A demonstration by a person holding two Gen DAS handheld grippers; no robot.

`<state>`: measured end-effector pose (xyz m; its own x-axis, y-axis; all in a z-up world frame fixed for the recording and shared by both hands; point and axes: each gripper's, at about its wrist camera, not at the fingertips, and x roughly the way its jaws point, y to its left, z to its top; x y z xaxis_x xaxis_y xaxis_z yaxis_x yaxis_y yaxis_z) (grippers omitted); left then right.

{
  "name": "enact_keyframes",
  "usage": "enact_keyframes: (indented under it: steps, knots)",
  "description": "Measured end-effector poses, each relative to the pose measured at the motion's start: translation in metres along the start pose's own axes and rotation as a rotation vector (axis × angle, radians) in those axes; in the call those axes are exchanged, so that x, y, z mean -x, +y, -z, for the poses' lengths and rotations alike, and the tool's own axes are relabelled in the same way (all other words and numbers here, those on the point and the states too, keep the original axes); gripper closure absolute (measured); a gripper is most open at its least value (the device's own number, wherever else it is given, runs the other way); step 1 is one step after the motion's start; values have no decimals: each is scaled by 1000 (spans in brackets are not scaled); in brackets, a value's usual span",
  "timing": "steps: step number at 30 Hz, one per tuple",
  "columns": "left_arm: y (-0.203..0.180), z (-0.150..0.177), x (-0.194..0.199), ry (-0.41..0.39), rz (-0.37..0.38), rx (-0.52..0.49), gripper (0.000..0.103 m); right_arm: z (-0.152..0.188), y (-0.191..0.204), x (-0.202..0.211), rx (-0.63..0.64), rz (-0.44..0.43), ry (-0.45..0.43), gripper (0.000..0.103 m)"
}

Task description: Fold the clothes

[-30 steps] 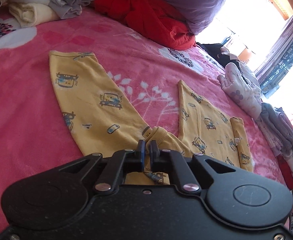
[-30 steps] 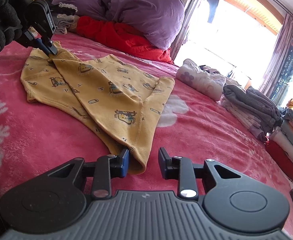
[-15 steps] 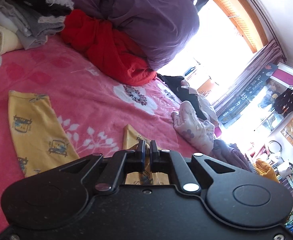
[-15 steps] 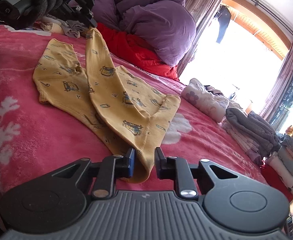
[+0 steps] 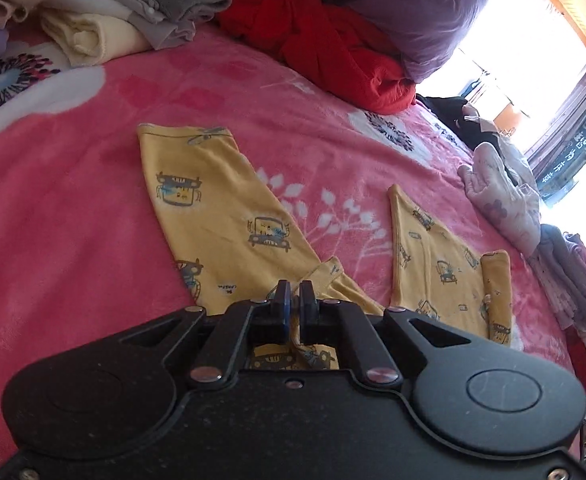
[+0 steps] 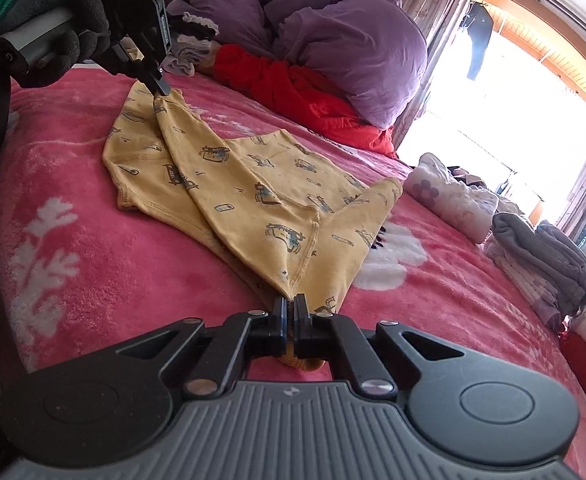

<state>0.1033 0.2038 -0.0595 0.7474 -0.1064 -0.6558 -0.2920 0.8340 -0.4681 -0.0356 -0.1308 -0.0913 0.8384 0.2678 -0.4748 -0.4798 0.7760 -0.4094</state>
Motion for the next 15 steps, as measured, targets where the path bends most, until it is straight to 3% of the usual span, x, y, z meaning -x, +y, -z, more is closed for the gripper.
enact_keyframes:
  steps: [6,9,10,13,15]
  knots:
    - [-5,1,2,-23,-4,-30,102,2,2,-3,20,13,21,98]
    - [-9,3,0,-13,0,-58,102,4,3,-4,27,22,40,85]
    - [-10,3,-1,-3,0,-63,101,5,3,-3,26,28,46,76]
    - [-19,4,6,-39,-36,-122,81,6,-2,1,5,40,52,65]
    - [-26,4,13,-78,-53,-164,76,8,-5,5,-13,39,56,59]
